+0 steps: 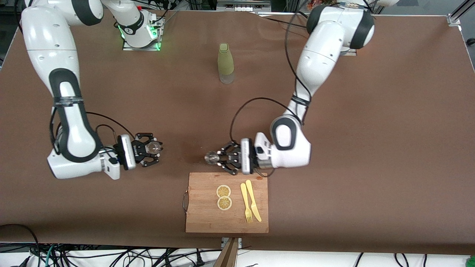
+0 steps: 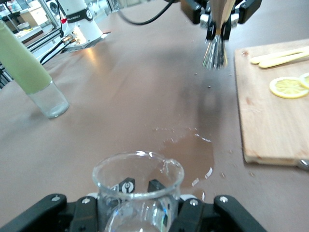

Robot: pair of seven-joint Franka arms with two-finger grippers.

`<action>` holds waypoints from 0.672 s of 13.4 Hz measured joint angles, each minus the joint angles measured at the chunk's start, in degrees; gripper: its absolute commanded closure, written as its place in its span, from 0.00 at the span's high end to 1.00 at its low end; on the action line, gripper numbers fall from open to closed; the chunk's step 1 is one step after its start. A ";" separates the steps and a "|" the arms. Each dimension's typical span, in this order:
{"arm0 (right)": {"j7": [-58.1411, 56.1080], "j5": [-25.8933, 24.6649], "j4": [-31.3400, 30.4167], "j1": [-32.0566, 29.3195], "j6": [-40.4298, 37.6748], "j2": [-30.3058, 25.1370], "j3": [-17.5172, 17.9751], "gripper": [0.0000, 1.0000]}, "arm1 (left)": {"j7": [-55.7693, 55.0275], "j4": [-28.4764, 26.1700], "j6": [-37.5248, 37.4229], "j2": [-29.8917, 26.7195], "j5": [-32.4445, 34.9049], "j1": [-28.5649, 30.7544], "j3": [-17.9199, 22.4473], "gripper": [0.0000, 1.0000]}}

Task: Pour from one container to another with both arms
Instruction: 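Turn the jigger upright with the left gripper and draw both apart, then lower the beaker with the right gripper while the left gripper lowers the jigger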

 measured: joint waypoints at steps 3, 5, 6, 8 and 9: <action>-11.63 4.07 -2.71 -4.15 0.03 1.72 -1.12 0.24 | 7.64 -4.42 -14.31 -1.02 1.07 5.65 0.24 0.00; -18.00 5.71 -4.08 -6.28 0.01 3.15 -2.38 0.24 | 11.22 -6.14 -23.64 -1.48 6.15 9.47 0.80 0.00; -20.58 6.01 -4.58 -7.56 -0.01 3.81 -2.61 0.24 | 12.91 -6.56 -28.25 -1.55 8.85 11.46 1.68 0.00; -24.36 6.19 -5.16 -9.87 -0.38 4.58 -3.30 0.24 | 17.10 -7.74 -37.56 -1.72 12.85 14.42 5.53 0.00; -25.67 6.30 -5.26 -10.74 -1.24 4.88 -3.93 0.25 | 19.71 -8.38 -41.99 -1.77 14.94 15.40 8.30 0.00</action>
